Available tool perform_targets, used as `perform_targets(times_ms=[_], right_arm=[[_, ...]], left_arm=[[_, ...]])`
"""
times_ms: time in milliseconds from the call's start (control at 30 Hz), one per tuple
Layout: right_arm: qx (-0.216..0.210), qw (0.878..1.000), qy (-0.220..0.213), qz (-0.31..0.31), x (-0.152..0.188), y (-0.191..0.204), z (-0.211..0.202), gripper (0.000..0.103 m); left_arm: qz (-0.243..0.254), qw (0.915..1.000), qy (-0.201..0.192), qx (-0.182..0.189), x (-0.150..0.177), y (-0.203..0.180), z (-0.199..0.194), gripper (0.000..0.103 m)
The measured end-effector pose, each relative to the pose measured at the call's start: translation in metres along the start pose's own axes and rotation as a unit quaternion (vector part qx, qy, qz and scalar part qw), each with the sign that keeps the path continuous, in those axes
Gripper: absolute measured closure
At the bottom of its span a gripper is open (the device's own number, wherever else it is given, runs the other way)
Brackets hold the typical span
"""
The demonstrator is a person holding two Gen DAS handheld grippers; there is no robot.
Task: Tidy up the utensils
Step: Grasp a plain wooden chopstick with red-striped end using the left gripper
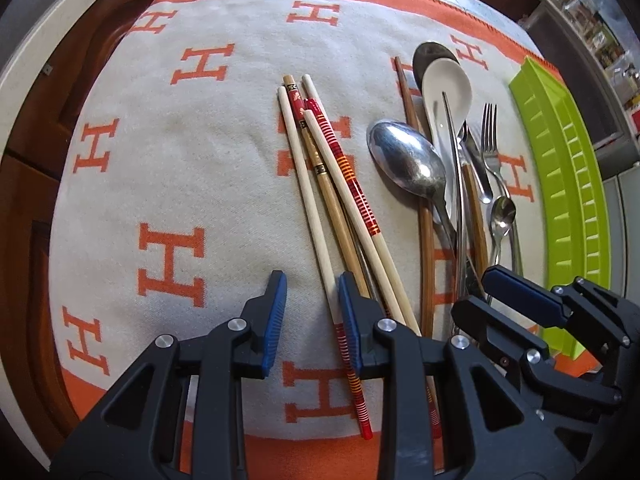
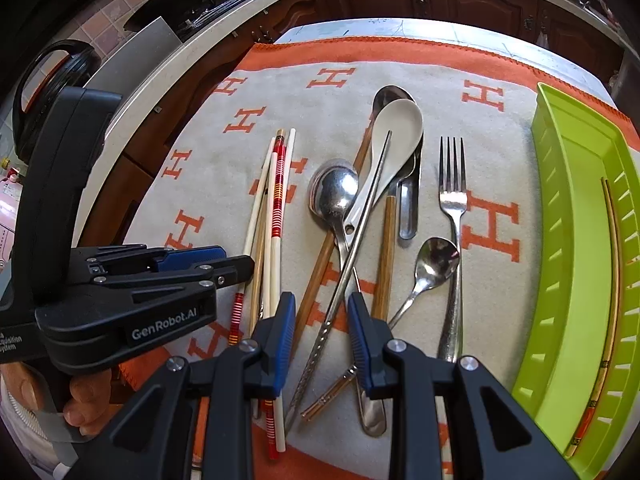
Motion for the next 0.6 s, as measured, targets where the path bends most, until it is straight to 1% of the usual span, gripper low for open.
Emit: perform_targets(times_ms=[67,133,167,200,233,367,600], right_arm=[[-0.002,1.0,0.0,-0.003,0.0,0.002,0.0,0.076],[-0.003,1.0,-0.001,-0.006,0.0,0.004,0.0,0.076],[-0.003,1.0,-0.001,-0.008,-0.001,0.005,0.0,0.076],[-0.003,1.0,-0.001,-0.009,-0.001,0.005,0.0,0.076],[-0.003,1.0,-0.001,-0.01,-0.001,0.006,0.0,0.076],[-0.007,1.0,0.0,-0.014,-0.002,0.01,0.0,0.076],[-0.042,0.999,0.018,-0.021,-0.002,0.029,0.014,0.076]], left_arm=[[0.002,1.0,0.001,-0.002,-0.002,-0.003,0.001,0.079],[-0.003,1.0,0.003,0.005,-0.003,-0.004,0.002,0.079],[-0.008,1.0,0.003,0.005,-0.004,-0.002,0.002,0.082],[-0.011,0.9999,0.003,0.004,-0.004,0.0,0.002,0.092],[-0.017,0.9999,0.002,-0.001,-0.004,0.004,0.003,0.098],[-0.047,0.9981,0.011,0.038,-0.002,0.016,0.006,0.099],[-0.075,0.9952,0.013,0.062,0.011,0.034,0.006,0.099]])
Point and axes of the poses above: each gripper's, at about its wrist camera, not at the fingertips, and z roughly the way its jaws point, y to its left, x to its underside, the point moved 9 cm from there along z, roughly the way its jaws point, and after that the axes turned 10 degrees about -x, right-handed, at the moved point
